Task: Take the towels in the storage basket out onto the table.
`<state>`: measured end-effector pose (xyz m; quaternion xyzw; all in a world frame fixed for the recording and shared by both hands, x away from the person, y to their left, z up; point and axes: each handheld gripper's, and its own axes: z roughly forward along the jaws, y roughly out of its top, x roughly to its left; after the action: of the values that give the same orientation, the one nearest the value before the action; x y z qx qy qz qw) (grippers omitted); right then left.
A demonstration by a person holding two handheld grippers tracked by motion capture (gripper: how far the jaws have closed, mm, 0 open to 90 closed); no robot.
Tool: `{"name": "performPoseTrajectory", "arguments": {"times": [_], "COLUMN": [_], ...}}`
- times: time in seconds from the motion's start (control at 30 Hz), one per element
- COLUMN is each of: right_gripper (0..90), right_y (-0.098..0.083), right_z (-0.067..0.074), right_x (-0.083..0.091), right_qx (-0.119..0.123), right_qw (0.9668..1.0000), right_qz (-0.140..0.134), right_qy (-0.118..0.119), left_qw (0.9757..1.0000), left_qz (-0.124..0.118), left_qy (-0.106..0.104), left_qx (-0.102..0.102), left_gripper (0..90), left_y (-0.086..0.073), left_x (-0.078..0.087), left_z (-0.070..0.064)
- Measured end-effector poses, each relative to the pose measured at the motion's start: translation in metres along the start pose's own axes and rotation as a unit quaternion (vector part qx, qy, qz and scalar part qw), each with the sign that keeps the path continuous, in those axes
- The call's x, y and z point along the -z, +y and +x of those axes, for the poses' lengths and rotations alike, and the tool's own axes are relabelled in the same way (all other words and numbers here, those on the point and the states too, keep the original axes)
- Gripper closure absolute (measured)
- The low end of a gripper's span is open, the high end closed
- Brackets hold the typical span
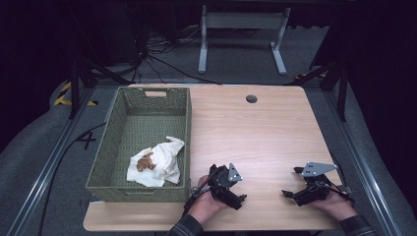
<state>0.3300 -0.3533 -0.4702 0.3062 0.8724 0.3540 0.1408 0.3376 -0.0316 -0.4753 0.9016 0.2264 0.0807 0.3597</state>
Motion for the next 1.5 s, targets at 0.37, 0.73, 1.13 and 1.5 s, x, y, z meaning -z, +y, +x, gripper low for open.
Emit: {"name": "performPoseTrajectory", "arguments": {"times": [0.37,0.73,1.13,1.5], "right_gripper": [0.0,0.0,0.0,0.0], "right_y": [0.000,0.000,0.000,0.000], "right_z": [0.000,0.000,-0.001,-0.001], "right_x": [0.000,0.000,0.000,0.000], "right_qx": [0.000,0.001,0.001,0.002], "right_qw": [1.0000,1.0000,1.0000,1.0000], "right_qz": [0.001,0.000,0.000,0.000], "right_qy": [0.001,0.002,0.002,0.003], "left_qw": [0.9995,0.9991,0.9993,0.9992], "left_qz": [0.016,0.012,0.000,-0.005], "left_qy": [0.014,0.011,0.008,0.006], "left_qx": [0.022,0.039,0.035,0.040], "left_gripper": [3.1,4.4,5.0,5.8], "left_y": [0.003,0.002,0.005,0.009], "left_x": [0.004,0.014,0.019,0.024], "left_z": [0.006,0.012,0.013,0.014]}}
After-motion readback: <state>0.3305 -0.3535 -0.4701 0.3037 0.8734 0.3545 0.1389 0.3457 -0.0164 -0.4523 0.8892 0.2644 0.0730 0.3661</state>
